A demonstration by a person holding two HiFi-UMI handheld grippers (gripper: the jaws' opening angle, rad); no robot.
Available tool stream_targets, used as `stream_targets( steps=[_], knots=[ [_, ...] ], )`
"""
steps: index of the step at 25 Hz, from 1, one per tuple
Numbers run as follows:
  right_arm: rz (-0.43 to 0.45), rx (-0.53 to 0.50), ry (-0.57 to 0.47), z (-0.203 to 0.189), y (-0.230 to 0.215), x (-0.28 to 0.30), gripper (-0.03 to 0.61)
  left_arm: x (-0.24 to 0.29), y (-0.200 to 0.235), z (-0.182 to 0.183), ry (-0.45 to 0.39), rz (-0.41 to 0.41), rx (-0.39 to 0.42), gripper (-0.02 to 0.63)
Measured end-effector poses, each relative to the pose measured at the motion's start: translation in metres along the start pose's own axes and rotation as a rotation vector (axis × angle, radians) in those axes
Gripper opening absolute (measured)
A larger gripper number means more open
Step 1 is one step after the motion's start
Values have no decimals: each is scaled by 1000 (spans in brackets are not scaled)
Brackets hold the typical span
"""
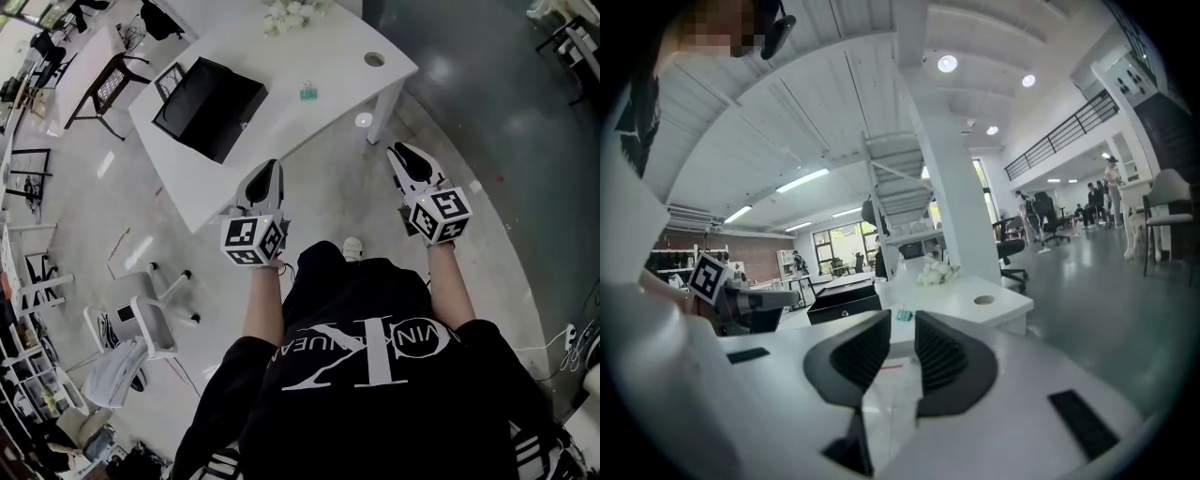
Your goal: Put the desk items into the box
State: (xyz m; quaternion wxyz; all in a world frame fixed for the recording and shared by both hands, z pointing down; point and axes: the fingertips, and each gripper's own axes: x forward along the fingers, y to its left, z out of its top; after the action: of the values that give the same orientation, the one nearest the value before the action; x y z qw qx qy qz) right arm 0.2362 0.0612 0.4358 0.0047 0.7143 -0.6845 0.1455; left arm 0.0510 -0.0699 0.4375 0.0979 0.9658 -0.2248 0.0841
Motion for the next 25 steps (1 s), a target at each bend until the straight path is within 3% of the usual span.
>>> stream_targets(
  steps=[11, 25],
  knots=[
    [60, -41, 54, -6, -8, 41, 42, 26, 9, -9, 43, 12, -10, 9],
    [138, -57, 122, 11, -40, 117, 46, 101, 42, -1, 74, 6, -28, 9]
  ],
)
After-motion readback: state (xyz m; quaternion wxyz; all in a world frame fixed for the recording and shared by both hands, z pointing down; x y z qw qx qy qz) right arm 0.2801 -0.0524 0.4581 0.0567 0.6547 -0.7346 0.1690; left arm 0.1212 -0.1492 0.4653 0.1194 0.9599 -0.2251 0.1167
